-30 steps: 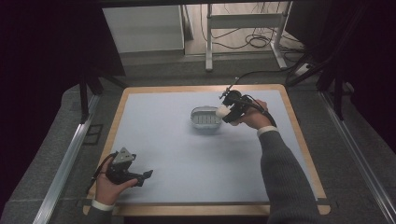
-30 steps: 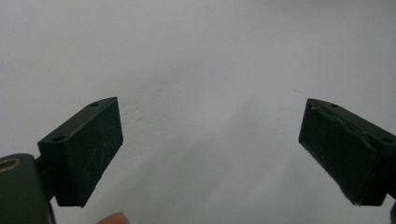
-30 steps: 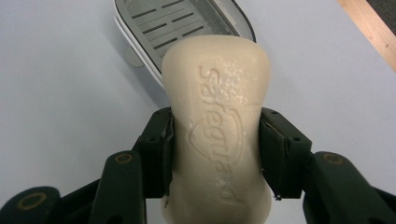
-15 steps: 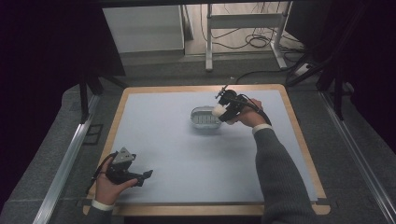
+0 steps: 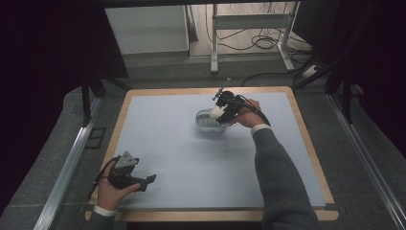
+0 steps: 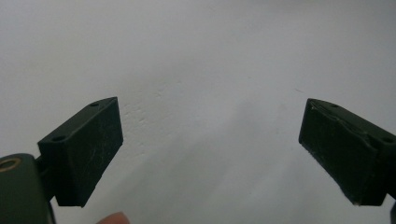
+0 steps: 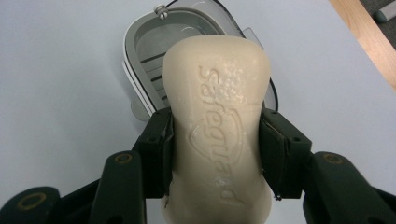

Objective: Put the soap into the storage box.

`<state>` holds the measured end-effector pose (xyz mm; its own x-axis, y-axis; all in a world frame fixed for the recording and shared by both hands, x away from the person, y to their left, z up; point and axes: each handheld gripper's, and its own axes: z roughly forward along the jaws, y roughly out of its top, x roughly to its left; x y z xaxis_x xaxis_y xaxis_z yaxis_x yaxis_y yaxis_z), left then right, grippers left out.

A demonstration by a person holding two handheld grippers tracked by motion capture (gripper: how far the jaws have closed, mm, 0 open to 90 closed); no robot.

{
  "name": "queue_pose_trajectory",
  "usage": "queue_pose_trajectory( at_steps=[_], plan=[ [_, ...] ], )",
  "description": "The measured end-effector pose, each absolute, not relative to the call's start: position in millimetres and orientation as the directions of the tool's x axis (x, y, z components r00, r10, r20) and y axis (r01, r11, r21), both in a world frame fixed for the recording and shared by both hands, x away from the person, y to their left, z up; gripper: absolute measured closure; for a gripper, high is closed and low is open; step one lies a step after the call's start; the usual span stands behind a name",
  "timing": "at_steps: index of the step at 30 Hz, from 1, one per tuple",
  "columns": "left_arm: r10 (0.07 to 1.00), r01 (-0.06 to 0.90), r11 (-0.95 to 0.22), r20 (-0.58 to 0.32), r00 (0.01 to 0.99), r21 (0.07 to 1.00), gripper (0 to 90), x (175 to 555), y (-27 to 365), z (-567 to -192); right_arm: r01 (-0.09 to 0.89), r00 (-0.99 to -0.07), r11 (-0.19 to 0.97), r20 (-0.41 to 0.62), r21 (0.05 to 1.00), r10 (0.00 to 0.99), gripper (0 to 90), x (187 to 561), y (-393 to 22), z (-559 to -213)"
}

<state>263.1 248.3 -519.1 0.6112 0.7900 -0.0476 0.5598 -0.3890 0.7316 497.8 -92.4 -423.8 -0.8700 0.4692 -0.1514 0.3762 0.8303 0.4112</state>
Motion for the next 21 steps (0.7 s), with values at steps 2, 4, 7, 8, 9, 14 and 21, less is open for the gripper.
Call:
queue_pose_trajectory(
  at_steps=[2, 4, 7, 8, 9, 14, 21],
  plan=[
    [0.79, 0.559, -0.388, -0.048, 0.611, 0.732, 6.7, 263, 249, -519, 0.372, -0.872, 0.833, -0.153, 0.411, 0.465, 49.1, 499, -90, -425],
    [0.791, 0.56, -0.387, -0.049, 0.61, 0.733, 6.7, 263, 249, -519, 0.371, -0.874, 0.832, -0.148, 0.412, 0.463, 49.1, 501, -88, -426],
    [0.791, 0.559, -0.386, -0.048, 0.61, 0.733, 6.7, 263, 249, -518, 0.363, -0.877, 0.838, -0.153, 0.408, 0.455, 49.1, 503, -84, -427],
    [0.791, 0.559, -0.387, -0.048, 0.61, 0.734, 6.7, 263, 249, -518, 0.352, -0.882, 0.842, -0.156, 0.41, 0.444, 49.0, 504, -82, -428],
    [0.791, 0.559, -0.387, -0.048, 0.61, 0.733, 6.7, 263, 249, -518, 0.354, -0.881, 0.84, -0.156, 0.411, 0.447, 49.1, 504, -81, -428],
    [0.789, 0.56, -0.388, -0.05, 0.612, 0.733, 6.7, 263, 249, -519, 0.325, -0.891, 0.851, -0.167, 0.411, 0.421, 49.0, 506, -73, -433],
    [0.789, 0.56, -0.39, -0.049, 0.613, 0.731, 6.7, 263, 249, -519, 0.308, -0.897, 0.861, -0.18, 0.404, 0.405, 48.9, 510, -68, -442]
  ],
)
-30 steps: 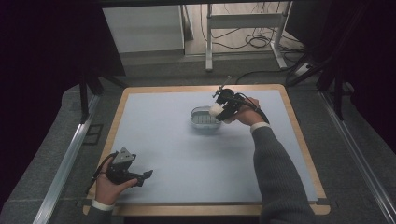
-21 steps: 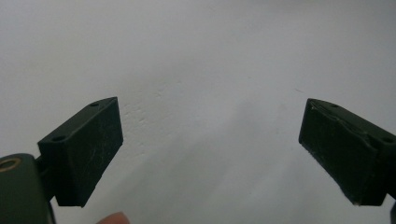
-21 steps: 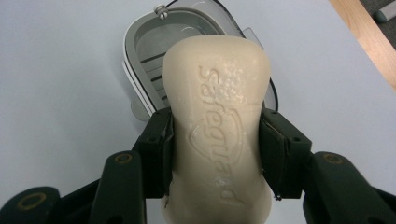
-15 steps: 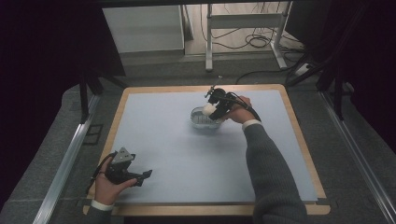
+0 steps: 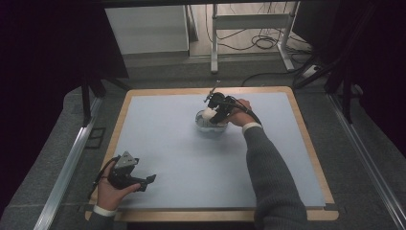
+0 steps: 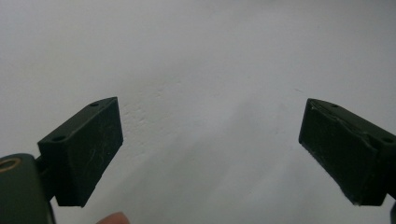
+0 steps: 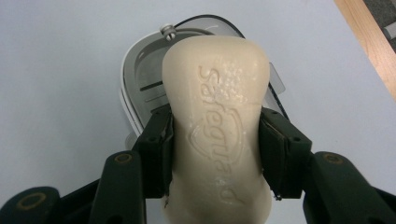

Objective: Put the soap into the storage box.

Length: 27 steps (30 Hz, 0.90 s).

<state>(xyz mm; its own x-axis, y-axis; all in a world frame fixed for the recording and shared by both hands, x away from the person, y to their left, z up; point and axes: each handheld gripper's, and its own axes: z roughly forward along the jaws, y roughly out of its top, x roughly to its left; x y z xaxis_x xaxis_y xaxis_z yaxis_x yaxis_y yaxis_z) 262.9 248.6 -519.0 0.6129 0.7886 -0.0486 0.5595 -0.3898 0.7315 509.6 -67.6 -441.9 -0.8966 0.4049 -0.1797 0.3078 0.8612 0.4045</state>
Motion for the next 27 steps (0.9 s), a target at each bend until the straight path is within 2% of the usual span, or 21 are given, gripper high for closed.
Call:
queue_pose_trajectory(
  at_steps=[10, 27],
  plan=[
    [0.789, 0.56, -0.393, -0.045, 0.613, 0.73, 6.7, 263, 248, -520, 0.288, -0.902, 0.881, -0.202, 0.374, 0.381, 48.1, 511, -63, -451],
    [0.784, 0.558, -0.402, -0.042, 0.619, 0.726, 6.6, 264, 246, -521, 0.311, -0.88, 0.831, -0.191, 0.46, 0.435, 43.8, 501, -73, -435]
  ],
)
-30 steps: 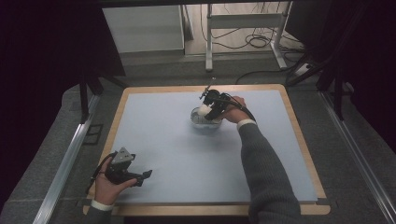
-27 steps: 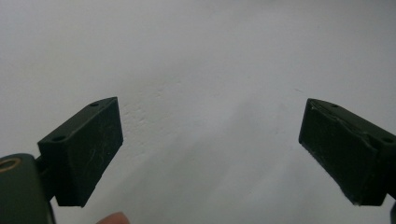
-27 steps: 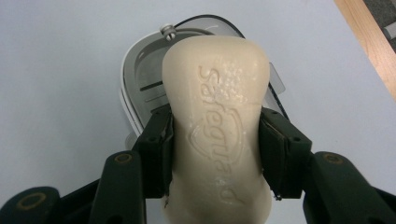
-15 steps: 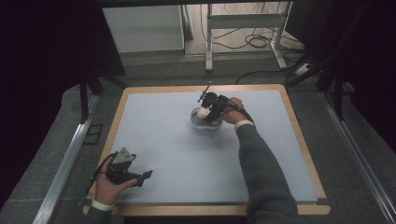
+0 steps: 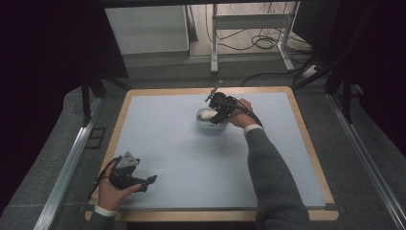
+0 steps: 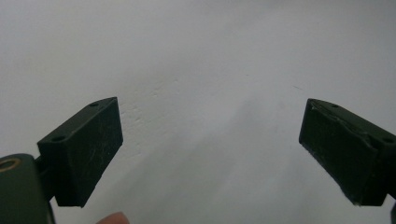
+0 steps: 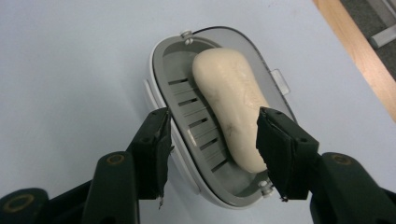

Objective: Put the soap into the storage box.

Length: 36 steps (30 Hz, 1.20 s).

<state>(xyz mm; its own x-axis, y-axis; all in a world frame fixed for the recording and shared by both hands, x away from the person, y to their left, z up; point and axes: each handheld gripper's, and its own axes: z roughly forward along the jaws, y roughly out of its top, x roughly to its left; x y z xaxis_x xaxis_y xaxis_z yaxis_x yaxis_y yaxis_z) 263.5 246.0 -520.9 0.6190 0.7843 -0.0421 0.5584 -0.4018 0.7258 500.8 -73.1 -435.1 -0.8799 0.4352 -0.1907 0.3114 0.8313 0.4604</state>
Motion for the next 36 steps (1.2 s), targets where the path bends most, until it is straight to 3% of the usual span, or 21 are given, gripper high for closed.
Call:
queue_pose_trajectory(
  at_steps=[11, 19, 36],
  plan=[
    [0.786, 0.559, -0.396, -0.046, 0.616, 0.729, 6.5, 263, 246, -521, 0.426, -0.799, 0.695, -0.12, 0.578, 0.59, 35.7, 477, -115, -429],
    [0.789, 0.559, -0.393, -0.044, 0.613, 0.73, 6.5, 263, 247, -520, 0.443, -0.771, 0.634, -0.091, 0.634, 0.63, 29.4, 447, -149, -441],
    [0.792, 0.561, -0.398, -0.037, 0.61, 0.726, 6.6, 263, 245, -521, 0.467, -0.71, 0.543, -0.069, 0.698, 0.701, 25.5, 378, -209, -477]
  ],
)
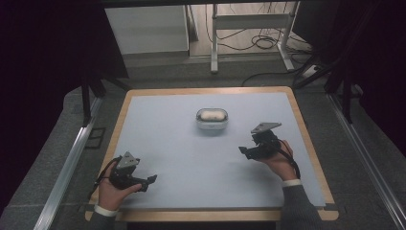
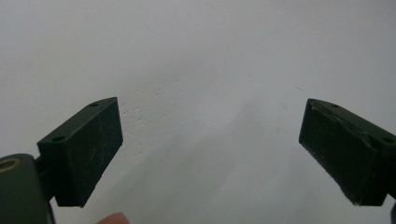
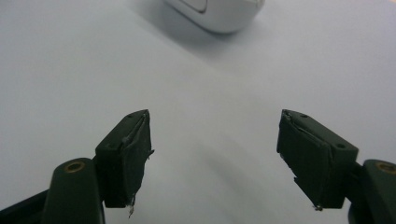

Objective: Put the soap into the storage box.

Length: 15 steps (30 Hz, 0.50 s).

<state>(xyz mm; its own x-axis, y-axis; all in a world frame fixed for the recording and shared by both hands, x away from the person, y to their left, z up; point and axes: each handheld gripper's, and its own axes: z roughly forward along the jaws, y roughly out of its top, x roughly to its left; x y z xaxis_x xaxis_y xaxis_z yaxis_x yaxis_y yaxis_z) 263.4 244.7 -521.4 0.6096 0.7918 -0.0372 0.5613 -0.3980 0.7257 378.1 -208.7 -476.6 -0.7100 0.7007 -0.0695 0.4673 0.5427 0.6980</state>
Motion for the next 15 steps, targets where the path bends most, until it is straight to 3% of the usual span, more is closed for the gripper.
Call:
queue_pose_trajectory(
  at_steps=[15],
  plan=[
    [0.79, 0.565, -0.406, -0.034, 0.612, 0.718, 6.4, 264, 241, -524, 0.511, -0.668, 0.503, -0.047, 0.697, 0.743, 25.5, 359, -238, -500]
  ],
)
